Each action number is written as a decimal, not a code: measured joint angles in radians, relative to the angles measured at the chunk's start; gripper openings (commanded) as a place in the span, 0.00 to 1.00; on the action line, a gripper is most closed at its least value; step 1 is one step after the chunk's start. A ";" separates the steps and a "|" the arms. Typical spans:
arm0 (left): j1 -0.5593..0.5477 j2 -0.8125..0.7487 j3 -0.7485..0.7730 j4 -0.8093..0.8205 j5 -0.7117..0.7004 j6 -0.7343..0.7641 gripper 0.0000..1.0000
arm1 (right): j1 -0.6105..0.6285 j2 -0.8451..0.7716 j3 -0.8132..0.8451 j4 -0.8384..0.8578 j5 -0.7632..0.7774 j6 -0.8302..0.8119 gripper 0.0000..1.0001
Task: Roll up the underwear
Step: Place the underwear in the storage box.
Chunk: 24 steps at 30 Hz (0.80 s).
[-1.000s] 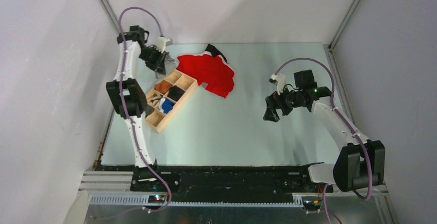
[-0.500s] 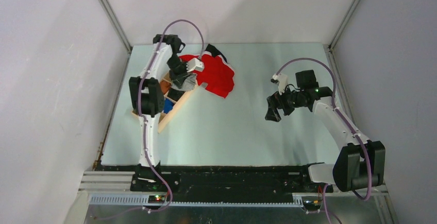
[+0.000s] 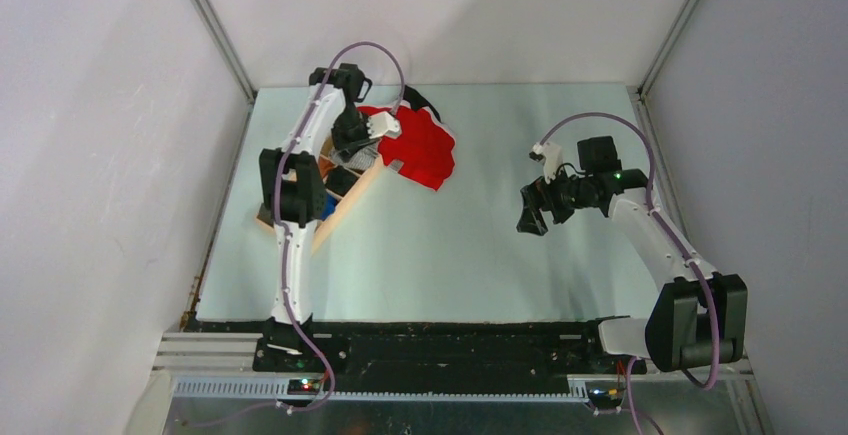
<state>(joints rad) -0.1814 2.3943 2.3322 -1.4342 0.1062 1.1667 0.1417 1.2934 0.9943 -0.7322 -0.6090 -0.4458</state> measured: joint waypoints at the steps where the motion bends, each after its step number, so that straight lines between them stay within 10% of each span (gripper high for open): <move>1: 0.001 0.004 0.000 0.019 -0.017 -0.004 0.00 | -0.001 0.000 -0.002 0.004 0.000 0.000 0.99; 14: -0.053 0.051 0.013 0.045 -0.142 -0.010 0.00 | -0.003 0.000 -0.016 0.013 0.000 0.000 0.99; 24: -0.001 0.102 0.066 0.038 0.047 -0.124 0.01 | -0.006 0.000 -0.020 0.013 0.000 0.000 0.99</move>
<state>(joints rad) -0.1822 2.4966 2.3981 -1.3960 0.1528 1.0424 0.1352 1.2938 0.9745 -0.7189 -0.6090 -0.4458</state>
